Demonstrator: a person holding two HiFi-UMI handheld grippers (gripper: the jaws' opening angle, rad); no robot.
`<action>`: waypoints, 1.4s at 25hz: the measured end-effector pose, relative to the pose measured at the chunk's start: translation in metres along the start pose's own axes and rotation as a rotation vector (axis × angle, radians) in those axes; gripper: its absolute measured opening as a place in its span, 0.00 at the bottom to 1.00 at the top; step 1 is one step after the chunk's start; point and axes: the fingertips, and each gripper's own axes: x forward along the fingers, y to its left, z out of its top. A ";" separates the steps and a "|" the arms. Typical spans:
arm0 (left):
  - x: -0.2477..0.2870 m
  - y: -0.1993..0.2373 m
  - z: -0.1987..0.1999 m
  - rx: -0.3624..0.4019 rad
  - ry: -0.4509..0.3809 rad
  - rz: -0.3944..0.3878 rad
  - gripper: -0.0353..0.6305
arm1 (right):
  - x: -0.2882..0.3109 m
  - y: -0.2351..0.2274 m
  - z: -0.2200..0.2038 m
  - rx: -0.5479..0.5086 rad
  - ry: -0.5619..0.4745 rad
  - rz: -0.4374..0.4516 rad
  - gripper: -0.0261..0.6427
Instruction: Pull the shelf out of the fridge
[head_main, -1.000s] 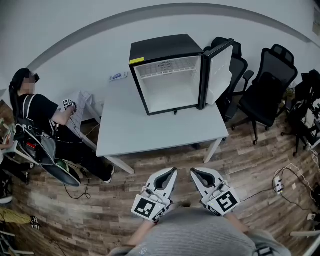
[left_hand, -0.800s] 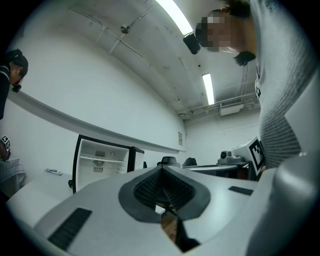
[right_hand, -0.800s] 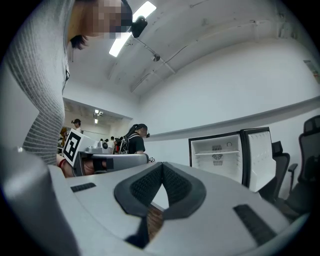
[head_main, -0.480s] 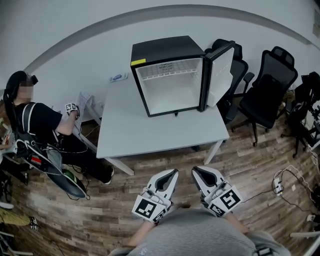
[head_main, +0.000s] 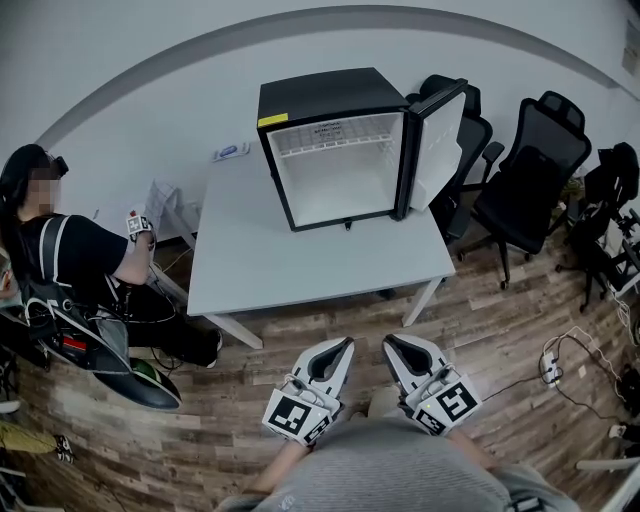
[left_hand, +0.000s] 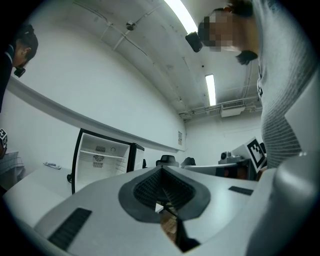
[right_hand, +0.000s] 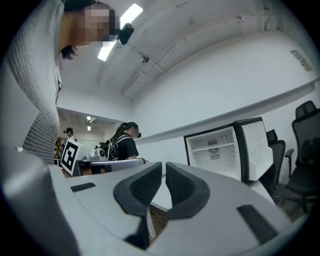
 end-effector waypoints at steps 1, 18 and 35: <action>0.001 0.000 -0.001 -0.002 0.000 -0.004 0.07 | -0.001 -0.002 -0.002 0.005 0.000 -0.008 0.06; 0.072 0.078 -0.006 -0.005 0.004 0.060 0.07 | 0.086 -0.079 0.004 -0.013 0.001 0.050 0.06; 0.199 0.157 0.005 -0.011 0.026 0.127 0.07 | 0.178 -0.204 0.026 0.013 0.013 0.117 0.06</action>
